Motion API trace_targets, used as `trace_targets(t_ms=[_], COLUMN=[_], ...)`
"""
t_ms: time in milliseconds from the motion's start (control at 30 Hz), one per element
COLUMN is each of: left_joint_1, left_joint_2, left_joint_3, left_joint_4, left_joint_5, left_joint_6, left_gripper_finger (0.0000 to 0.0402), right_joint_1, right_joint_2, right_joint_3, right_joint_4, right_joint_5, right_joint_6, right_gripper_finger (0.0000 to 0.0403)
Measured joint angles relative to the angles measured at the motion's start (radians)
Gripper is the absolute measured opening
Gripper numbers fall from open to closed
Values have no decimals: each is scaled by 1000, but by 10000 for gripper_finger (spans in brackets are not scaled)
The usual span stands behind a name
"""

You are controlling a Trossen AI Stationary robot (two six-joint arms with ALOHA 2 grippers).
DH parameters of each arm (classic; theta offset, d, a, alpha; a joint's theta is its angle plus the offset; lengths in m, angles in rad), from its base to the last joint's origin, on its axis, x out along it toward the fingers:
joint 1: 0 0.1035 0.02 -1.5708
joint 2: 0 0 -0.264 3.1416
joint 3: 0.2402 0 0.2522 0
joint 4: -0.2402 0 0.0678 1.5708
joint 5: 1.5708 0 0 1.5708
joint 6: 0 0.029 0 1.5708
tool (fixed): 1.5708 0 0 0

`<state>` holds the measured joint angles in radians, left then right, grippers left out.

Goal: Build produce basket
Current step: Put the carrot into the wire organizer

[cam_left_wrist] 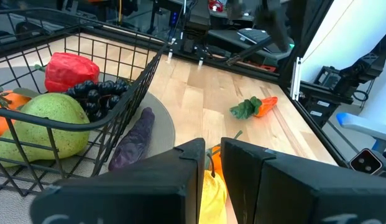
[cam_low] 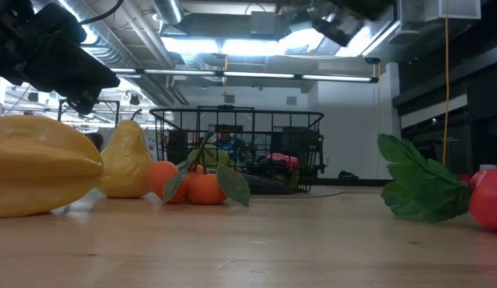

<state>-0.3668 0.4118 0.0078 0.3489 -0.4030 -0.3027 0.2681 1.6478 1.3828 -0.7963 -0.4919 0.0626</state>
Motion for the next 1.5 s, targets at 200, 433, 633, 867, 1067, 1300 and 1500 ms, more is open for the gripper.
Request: trace_targets(t_ms=[200,433,633,867,1067,1300,1500], left_joint_1=[0,0,0,0,0,0,0], left_joint_2=[0,0,0,0,0,0,0], left_joint_3=[0,0,0,0,0,0,0], left_joint_4=[0,0,0,0,0,0,0], left_joint_5=[0,0,0,0,0,0,0], left_joint_6=[0,0,0,0,0,0,0], left_gripper_finger=[41,41,41,41,41,41,41], right_joint_1=[94,138,139,130,120,121,121], right_joint_2=[0,0,0,0,0,36,95], right_joint_3=[-100,-254,-380,-452,-461,-460,-460], right_joint_4=[30,97,260,416,498,511,518], right_joint_5=[93,282,282,282,290,289,282], right_joint_6=[207,355,512,526,450,453,453], right_gripper_finger=[124,124,124,124,124,124,124])
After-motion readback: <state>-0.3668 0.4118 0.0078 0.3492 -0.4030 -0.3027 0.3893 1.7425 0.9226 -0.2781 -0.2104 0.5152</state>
